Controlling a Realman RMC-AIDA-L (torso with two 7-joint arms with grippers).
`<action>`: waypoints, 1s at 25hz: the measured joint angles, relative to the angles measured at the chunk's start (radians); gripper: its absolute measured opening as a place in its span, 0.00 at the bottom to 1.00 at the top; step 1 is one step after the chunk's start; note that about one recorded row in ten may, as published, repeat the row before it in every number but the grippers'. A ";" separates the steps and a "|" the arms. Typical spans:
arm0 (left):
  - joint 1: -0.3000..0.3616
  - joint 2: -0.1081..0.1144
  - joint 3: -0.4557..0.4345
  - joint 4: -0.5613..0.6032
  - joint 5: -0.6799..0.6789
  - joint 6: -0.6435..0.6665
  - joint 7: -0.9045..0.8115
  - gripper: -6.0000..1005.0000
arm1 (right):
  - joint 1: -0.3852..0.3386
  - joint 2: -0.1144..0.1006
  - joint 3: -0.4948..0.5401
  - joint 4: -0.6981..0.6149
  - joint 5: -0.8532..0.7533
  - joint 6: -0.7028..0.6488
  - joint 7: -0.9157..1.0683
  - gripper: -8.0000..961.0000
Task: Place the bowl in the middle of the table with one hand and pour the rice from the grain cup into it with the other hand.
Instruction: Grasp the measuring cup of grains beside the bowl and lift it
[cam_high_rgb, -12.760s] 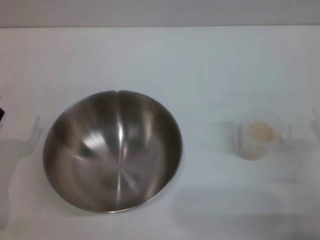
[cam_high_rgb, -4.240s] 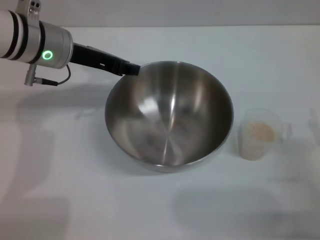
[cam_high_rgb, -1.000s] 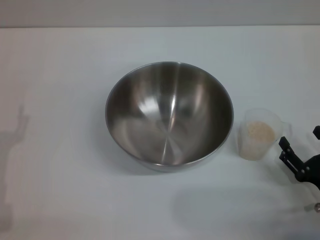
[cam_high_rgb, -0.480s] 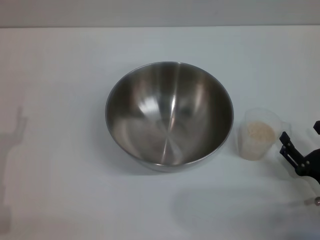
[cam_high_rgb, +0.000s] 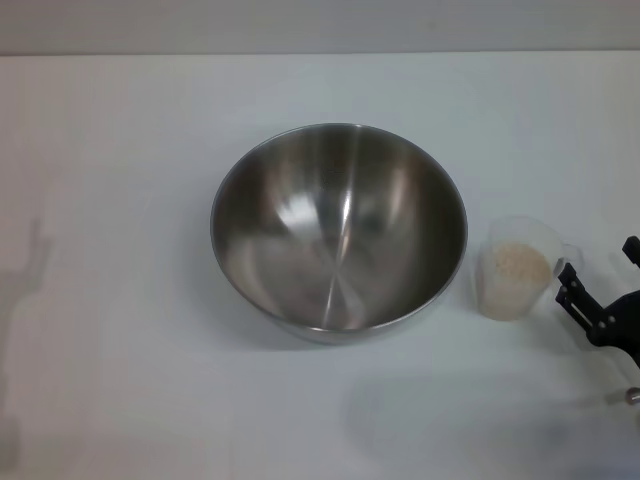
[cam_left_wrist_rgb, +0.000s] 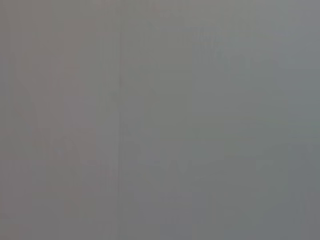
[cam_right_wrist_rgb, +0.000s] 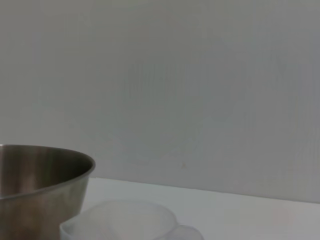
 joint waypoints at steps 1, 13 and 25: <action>0.002 0.000 0.000 0.000 0.000 0.001 0.000 0.79 | 0.001 0.000 0.000 0.001 0.000 -0.002 0.000 0.87; 0.005 0.000 -0.001 0.005 -0.001 0.001 0.000 0.79 | 0.007 0.000 0.000 0.002 0.000 -0.016 -0.001 0.87; 0.005 0.000 -0.002 0.009 -0.002 0.001 0.000 0.79 | 0.012 0.001 0.000 -0.002 0.000 -0.017 -0.001 0.67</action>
